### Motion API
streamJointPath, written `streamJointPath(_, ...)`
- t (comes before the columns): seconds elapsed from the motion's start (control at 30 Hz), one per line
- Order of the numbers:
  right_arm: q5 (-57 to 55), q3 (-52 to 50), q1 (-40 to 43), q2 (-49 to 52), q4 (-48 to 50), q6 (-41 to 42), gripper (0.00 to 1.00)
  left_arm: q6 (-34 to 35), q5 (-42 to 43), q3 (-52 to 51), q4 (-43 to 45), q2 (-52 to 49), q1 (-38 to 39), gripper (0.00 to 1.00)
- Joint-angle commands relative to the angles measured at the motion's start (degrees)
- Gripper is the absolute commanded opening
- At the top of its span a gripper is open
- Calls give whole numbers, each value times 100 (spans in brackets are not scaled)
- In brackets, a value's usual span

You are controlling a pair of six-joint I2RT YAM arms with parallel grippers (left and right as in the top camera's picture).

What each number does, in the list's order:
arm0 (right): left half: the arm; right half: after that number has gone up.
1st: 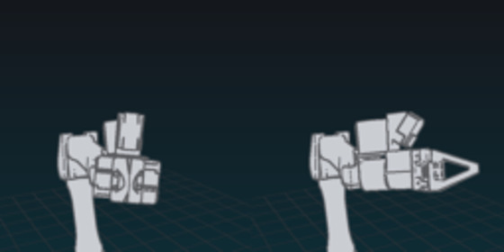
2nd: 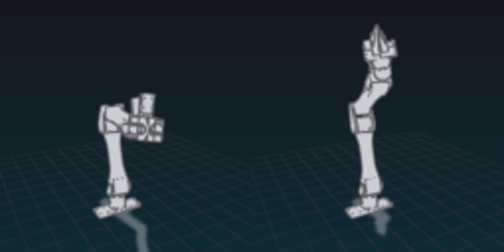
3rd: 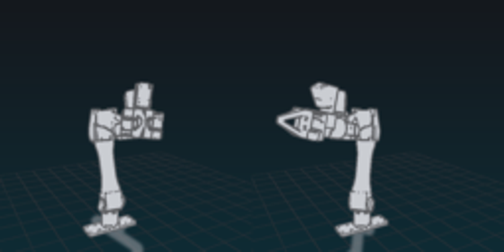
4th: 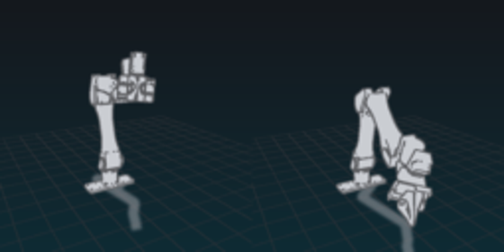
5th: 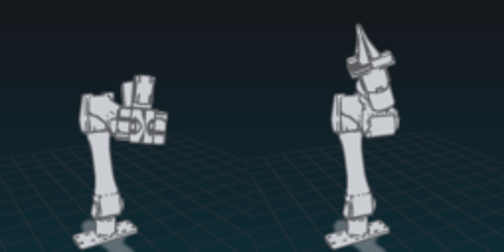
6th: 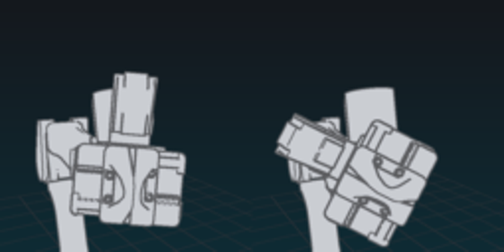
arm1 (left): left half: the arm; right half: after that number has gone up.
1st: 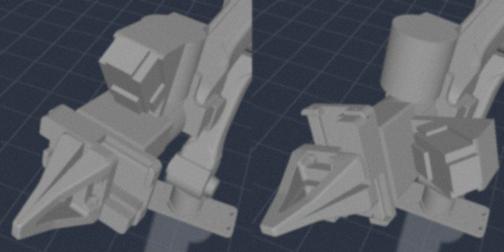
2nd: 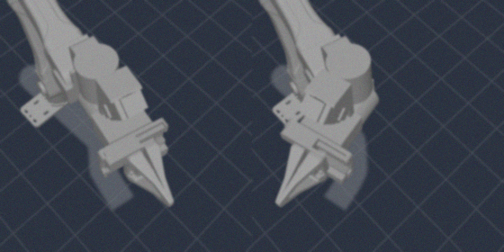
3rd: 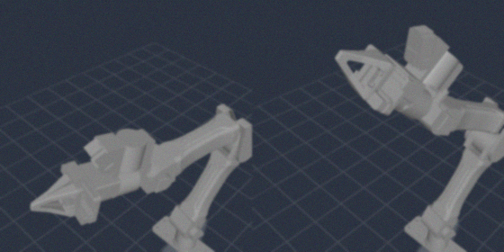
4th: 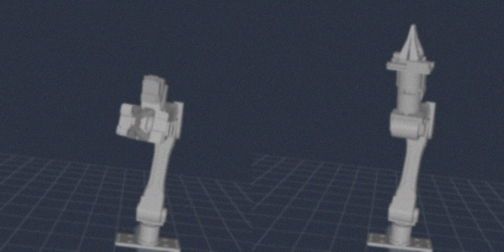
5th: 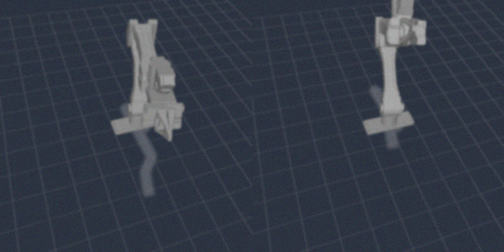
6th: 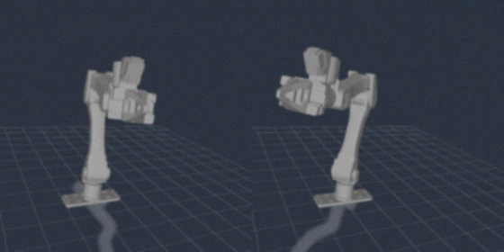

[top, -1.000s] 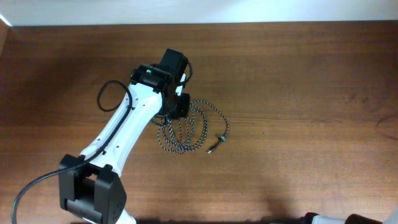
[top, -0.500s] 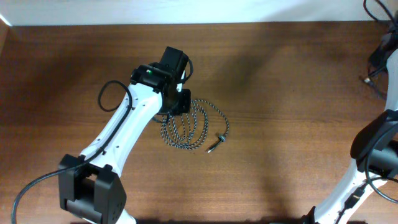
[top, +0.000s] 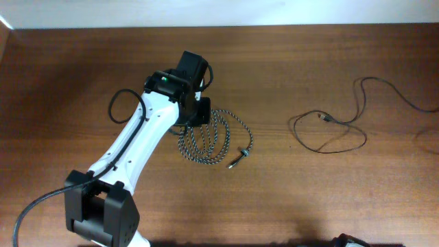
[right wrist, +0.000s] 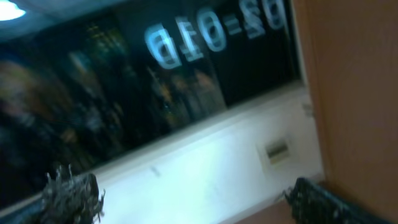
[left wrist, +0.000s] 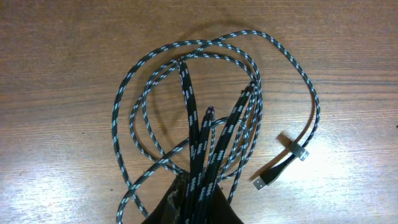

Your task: Untangle cables

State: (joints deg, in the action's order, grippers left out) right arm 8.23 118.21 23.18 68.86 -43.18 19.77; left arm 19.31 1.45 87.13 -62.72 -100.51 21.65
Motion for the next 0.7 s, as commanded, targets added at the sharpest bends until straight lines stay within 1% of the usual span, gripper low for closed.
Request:
streamJointPath(0.0, 380, 35, 4, -728, 201, 66, 99, 57, -17, 11, 13, -24, 0, 0)
streamJointPath(0.03, 382, 35, 4, -1082, 155, 66, 99, 57, -17, 11, 11, -24, 0, 0)
streamJointPath(0.17, 369, 35, -68, -1639, -166, 59, 99, 57, -20, 11, 11, -24, 0, 0)
streamJointPath(0.23, 356, 31, -535, -1954, -358, -55, 99, 57, -17, 11, 4, -24, 0, 0)
streamJointPath(0.27, 356, 28, -758, -2138, -448, -400, 99, 57, -17, 11, -13, -24, 0, 0)
streamJointPath(0.33, 269, 2, -778, -2468, -562, -857, 99, 57, -20, 11, 4, -24, 0, 0)
streamJointPath(0.37, 170, -59, -778, -2573, -597, -905, 99, 57, -17, 11, 7, -24, 0, 0)
streamJointPath(0.43, -136, -570, -778, -2994, -468, -907, 99, 57, -13, 13, 83, -24, 0, 0)
streamJointPath(0.47, -258, -1091, -778, -3294, -177, -905, 99, 55, 31, 17, 136, -24, 0, 0)
streamJointPath(0.5, -295, -1329, -778, -3407, -26, -907, 99, 46, 42, 76, 190, -24, 0, 0)
streamJointPath(0.53, -291, -1746, -778, -3585, 269, -905, 99, 28, 44, 225, 243, -24, -4, 0)
streamJointPath(0.57, -293, -2076, -778, -3700, 509, -905, 99, -26, 46, 614, 262, -24, -4, 0)
streamJointPath(0.63, -293, -2747, -778, -3880, 1012, -905, 99, -138, 55, 1829, 466, -24, -4, 0)
streamJointPath(0.67, -293, -2898, -778, -3891, 1132, -905, 99, -136, 140, 2221, 704, -24, -4, 0)
